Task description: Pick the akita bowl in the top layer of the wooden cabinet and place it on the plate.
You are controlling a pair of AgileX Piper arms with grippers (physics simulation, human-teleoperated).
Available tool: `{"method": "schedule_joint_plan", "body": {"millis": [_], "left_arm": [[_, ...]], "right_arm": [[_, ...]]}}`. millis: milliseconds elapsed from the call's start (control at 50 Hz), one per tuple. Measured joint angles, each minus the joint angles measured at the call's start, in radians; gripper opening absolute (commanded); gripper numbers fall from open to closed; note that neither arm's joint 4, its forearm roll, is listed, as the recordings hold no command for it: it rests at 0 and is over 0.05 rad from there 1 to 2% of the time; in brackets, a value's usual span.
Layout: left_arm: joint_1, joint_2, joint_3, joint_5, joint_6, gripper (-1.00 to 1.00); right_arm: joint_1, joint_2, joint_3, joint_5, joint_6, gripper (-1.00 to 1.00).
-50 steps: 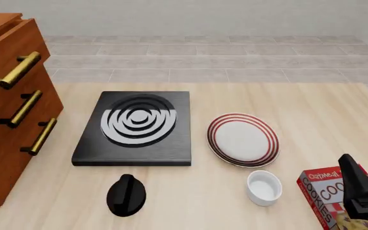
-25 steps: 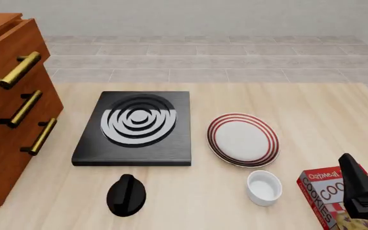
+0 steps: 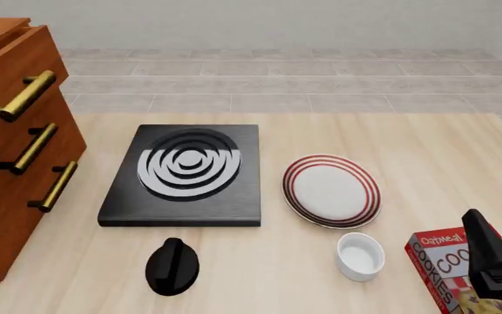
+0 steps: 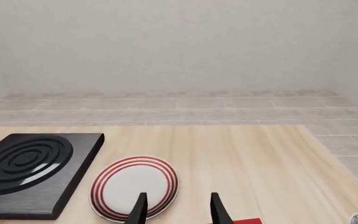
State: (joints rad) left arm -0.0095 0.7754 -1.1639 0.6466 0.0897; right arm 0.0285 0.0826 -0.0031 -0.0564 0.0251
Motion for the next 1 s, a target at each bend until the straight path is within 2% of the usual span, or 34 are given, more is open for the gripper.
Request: {"method": "schedule_joint_plan", "body": {"millis": [320,1000], "left_arm": [[0.022,0.060,-0.052,0.092,0.042,1.00],[0.130,0.131,-0.005,0.157,0.148,1.00]], "right_arm": [[0.004,-0.015,-0.001,0.014,0.003,1.00],[0.006,-0.004,0.000,0.003,0.009,1.00]]}}
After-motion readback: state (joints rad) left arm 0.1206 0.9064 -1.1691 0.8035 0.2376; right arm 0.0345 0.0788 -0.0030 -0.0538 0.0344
